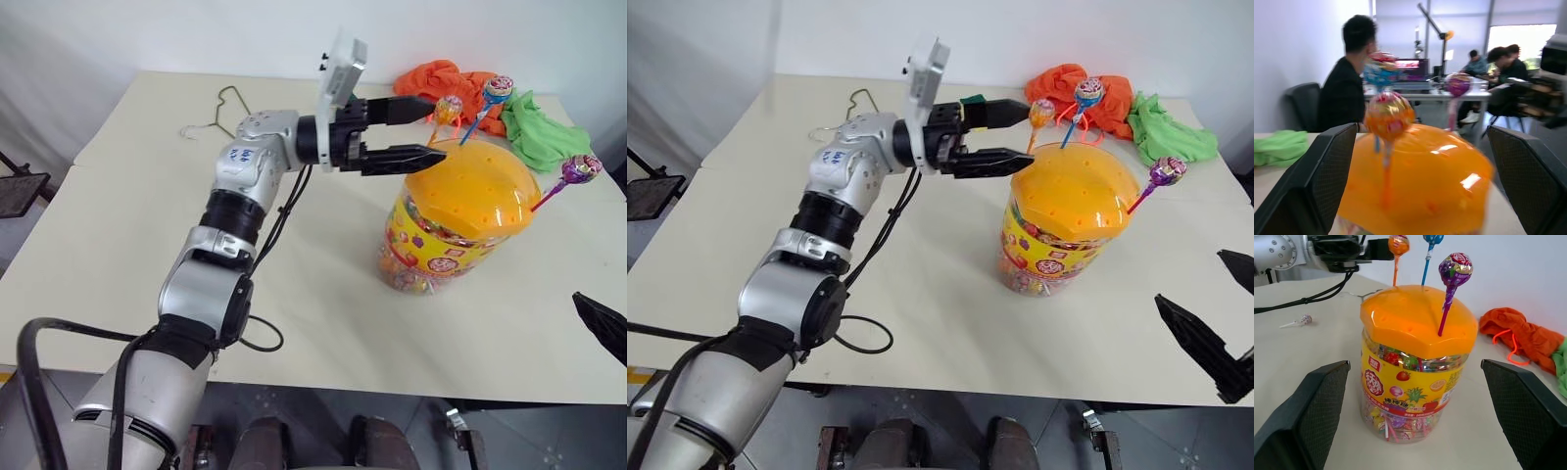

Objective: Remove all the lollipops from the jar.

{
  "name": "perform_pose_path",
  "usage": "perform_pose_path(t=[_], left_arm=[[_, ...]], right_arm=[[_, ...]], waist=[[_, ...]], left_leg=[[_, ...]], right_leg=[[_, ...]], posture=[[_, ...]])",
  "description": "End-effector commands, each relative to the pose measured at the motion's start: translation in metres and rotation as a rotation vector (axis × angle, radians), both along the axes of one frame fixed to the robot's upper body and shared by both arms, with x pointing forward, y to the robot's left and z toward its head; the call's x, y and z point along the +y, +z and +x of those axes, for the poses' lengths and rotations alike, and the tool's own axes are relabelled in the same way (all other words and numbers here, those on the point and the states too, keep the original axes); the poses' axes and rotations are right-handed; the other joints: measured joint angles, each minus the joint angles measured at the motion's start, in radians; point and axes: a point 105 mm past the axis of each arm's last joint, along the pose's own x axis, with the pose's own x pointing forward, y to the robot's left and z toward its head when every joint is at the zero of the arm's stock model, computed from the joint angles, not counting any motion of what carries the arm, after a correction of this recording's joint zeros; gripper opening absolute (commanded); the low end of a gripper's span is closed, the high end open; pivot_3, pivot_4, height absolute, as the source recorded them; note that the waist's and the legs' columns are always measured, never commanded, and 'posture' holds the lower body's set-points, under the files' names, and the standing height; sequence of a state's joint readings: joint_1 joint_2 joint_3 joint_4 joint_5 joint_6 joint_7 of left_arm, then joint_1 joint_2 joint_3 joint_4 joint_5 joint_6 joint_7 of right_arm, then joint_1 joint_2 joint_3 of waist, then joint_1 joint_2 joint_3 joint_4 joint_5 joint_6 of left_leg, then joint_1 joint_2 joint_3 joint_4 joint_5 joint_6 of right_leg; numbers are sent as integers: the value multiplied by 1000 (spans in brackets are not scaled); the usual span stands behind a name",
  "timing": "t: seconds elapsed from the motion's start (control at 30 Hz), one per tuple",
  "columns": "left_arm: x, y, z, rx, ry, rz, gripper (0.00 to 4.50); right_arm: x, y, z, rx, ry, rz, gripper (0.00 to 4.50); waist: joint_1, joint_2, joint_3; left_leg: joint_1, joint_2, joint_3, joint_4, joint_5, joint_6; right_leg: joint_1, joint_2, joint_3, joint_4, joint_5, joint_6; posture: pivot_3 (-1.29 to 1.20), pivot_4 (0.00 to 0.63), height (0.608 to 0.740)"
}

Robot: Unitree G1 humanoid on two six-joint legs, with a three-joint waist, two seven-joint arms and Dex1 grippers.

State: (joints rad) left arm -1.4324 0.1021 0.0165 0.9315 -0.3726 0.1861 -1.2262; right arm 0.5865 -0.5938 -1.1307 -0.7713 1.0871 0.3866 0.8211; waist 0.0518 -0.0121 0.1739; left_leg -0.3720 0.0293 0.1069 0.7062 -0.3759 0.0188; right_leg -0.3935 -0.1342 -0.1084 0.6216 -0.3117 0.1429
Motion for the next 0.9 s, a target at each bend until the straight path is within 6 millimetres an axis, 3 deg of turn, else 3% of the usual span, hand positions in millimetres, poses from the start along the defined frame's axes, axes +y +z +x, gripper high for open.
perform_pose_path(t=[0.03,0.1,0.2,0.63,0.8,0.9], left_arm=[[-6,9,0,-38,9,-6,4485],[-9,8,1,-37,12,5,4485],[-10,9,1,-38,17,3,3887],[-15,13,3,-31,38,22,20],[-11,31,-1,-66,26,-10,20],[0,54,-4,-88,32,-56,20]], right_arm=[[1,9,-7,-49,-26,-22,4500],[1,8,-9,-48,-33,-23,4500],[0,8,-10,-52,-44,-27,4500],[-2,11,-7,-69,-52,-38,4500],[-2,13,-7,-67,-39,-47,4500],[-3,16,-7,-69,-24,-54,4500]], waist=[[-1,0,0],[-2,0,0],[0,0,0],[0,0,0],[0,0,0],[-1,0,0]], left_leg=[[0,0,0,0,0,0],[0,0,0,-1,0,0],[0,0,0,-1,0,0],[0,0,0,-1,0,0],[0,0,0,-1,0,0],[0,0,0,-1,0,0]], right_leg=[[0,0,0,0,0,0],[0,0,0,0,0,0],[0,0,0,0,0,0],[0,0,0,-1,0,0],[0,0,0,-1,0,0],[0,0,0,-1,0,0]], posture=[[0,150,740],[0,150,740],[0,150,740],[0,150,740],[0,150,740],[0,150,740]])
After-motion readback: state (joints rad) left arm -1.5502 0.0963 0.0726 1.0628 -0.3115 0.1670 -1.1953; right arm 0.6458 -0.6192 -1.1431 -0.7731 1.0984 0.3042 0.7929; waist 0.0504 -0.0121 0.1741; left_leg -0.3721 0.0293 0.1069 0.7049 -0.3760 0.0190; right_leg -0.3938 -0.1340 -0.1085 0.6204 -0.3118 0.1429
